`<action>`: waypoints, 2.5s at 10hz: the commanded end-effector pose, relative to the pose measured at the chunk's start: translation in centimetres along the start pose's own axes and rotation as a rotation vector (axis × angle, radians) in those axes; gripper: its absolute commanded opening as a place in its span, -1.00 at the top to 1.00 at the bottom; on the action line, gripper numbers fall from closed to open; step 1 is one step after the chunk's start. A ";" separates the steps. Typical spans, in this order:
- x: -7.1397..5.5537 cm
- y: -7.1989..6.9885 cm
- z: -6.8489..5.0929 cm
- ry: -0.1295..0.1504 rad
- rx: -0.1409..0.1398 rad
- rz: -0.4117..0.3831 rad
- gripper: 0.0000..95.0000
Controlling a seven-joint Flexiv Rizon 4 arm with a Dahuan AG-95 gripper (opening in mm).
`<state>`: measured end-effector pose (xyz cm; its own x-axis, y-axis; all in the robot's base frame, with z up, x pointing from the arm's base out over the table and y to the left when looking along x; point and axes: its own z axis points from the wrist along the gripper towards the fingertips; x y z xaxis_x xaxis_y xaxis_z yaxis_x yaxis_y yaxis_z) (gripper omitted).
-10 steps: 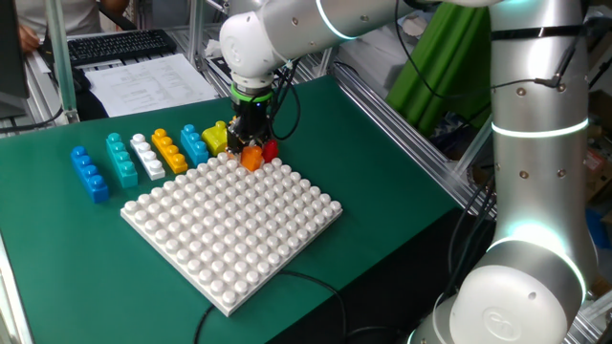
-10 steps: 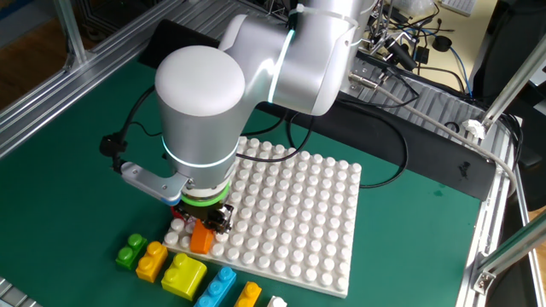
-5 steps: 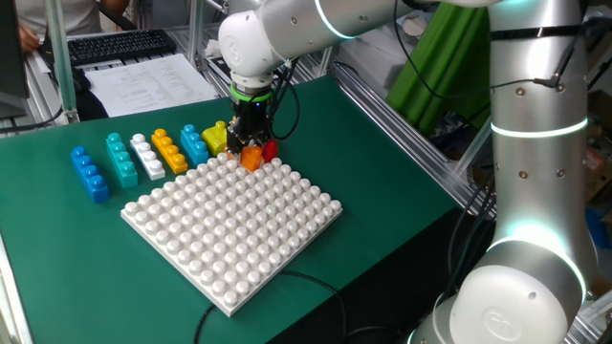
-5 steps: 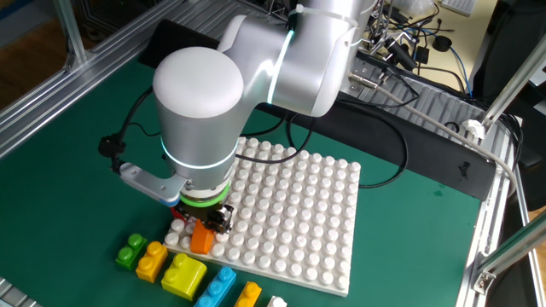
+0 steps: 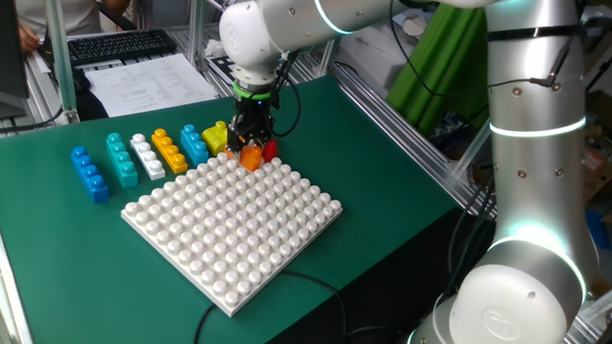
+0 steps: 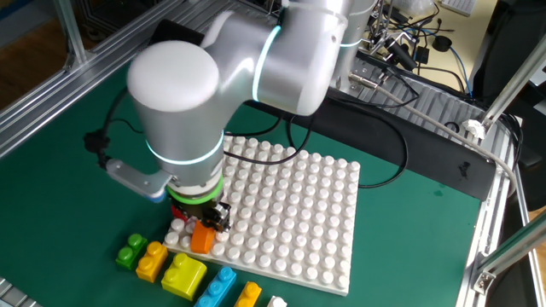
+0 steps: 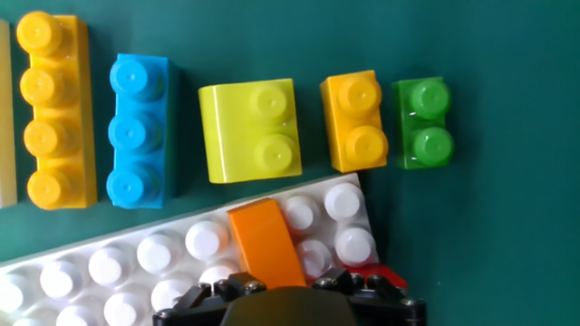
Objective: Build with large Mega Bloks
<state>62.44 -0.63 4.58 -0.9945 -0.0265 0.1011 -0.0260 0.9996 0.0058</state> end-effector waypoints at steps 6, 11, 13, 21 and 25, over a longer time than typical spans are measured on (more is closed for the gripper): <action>0.3 0.5 -0.6 -0.008 -0.023 0.049 -0.20; 0.6 1.0 -1.0 -0.001 -0.020 0.063 -0.20; 0.7 1.0 -1.1 -0.003 -0.018 0.059 0.20; 0.4 0.7 -0.9 -0.009 -0.003 0.016 1.00; 0.0 0.3 -0.4 -0.016 0.009 0.010 1.00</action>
<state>62.34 -0.27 5.02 -0.9961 -0.0184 0.0868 -0.0188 0.9998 -0.0035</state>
